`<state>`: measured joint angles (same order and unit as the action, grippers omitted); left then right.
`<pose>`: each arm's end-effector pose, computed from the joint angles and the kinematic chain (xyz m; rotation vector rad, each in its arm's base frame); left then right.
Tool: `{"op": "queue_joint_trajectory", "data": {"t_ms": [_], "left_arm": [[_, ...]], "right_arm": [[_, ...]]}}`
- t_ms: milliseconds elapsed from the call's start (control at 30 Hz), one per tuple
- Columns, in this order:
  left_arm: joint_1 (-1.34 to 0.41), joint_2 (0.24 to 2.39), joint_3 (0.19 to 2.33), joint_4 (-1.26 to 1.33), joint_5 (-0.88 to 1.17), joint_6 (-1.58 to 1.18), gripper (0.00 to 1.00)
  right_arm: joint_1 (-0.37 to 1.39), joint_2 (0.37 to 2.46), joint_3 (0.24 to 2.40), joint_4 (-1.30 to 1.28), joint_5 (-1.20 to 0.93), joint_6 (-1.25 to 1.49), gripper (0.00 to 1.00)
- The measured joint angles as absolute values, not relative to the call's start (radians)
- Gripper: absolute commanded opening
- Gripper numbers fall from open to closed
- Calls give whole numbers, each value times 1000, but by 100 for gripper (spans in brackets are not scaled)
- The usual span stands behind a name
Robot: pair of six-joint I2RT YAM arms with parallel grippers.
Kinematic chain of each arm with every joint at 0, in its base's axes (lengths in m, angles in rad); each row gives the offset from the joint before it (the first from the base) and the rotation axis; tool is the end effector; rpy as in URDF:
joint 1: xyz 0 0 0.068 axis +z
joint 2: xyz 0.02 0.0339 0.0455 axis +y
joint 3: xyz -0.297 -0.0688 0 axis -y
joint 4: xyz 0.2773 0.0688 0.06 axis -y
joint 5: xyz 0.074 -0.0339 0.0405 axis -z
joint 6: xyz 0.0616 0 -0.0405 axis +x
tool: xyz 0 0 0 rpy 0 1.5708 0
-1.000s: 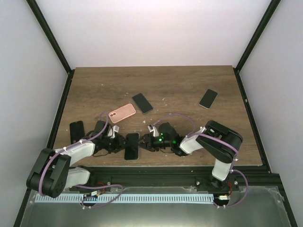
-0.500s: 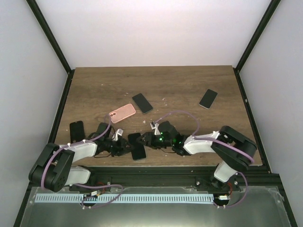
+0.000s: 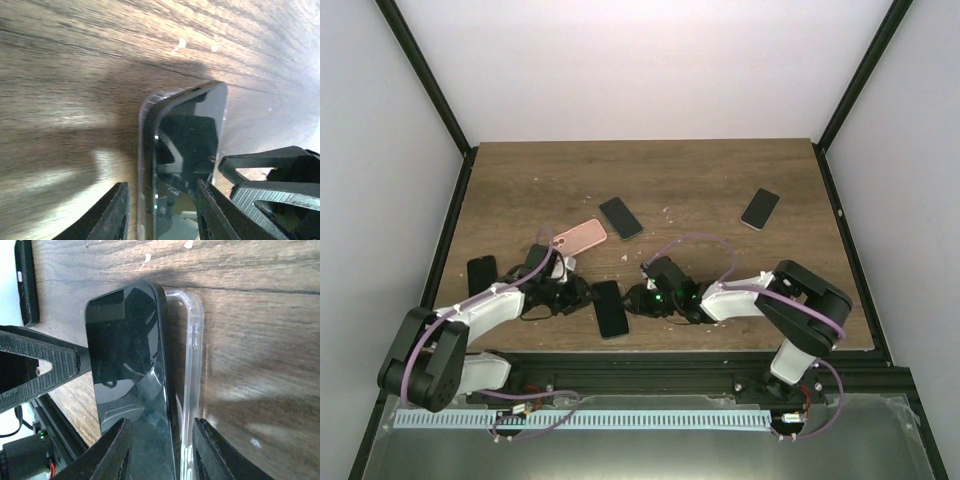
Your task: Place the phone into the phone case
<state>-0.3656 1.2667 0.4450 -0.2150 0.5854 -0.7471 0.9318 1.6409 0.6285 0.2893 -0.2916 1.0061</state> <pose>0.2004 -0.1132 0.1268 -0.3023 2.7758 -1.1142 0.1876 0.2821 0.1184 -0.0766 2.6381 1.1984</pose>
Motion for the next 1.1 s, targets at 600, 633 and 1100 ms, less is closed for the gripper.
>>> {"op": "queue_joint_trajectory", "data": {"t_ms": [600, 633, 1100], "left_arm": [[-373, 1370, 466, -157, 573, -721, 22], [-377, 1373, 466, -154, 572, -723, 22], [-443, 1373, 463, -103, 530, -751, 32]], "right_arm": [[932, 1723, 653, 358, -306, 980, 31], [931, 1723, 652, 360, -306, 979, 31], [903, 1718, 613, 417, -322, 969, 34]]}}
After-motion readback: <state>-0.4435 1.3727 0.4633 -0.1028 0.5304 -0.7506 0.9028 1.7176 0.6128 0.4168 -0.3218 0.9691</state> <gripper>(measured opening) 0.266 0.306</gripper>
